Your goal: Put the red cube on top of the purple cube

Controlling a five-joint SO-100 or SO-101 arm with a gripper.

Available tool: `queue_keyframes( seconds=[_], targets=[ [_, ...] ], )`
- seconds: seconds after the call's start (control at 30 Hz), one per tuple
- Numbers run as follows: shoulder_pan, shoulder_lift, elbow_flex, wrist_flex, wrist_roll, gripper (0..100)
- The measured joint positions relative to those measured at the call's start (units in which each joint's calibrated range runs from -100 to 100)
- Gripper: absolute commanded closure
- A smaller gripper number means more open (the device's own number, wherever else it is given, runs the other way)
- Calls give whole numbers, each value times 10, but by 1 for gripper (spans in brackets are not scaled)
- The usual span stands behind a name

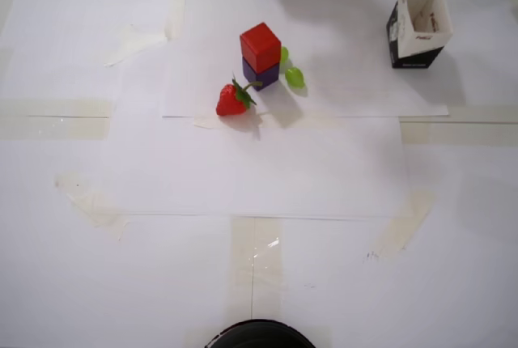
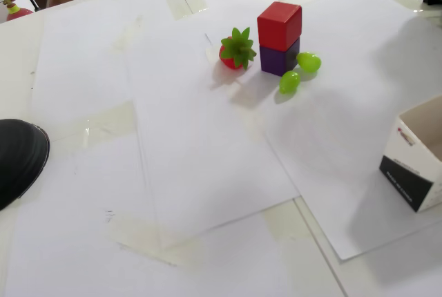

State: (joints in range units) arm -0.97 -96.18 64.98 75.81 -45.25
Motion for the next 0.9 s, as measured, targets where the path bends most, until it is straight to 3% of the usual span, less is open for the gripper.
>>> queue_keyframes(
  seconds=[0.4,0.9],
  targets=[
    [-15,-5,314,-291,0,100],
    [1,-7,350,-186,1,100]
  ],
)
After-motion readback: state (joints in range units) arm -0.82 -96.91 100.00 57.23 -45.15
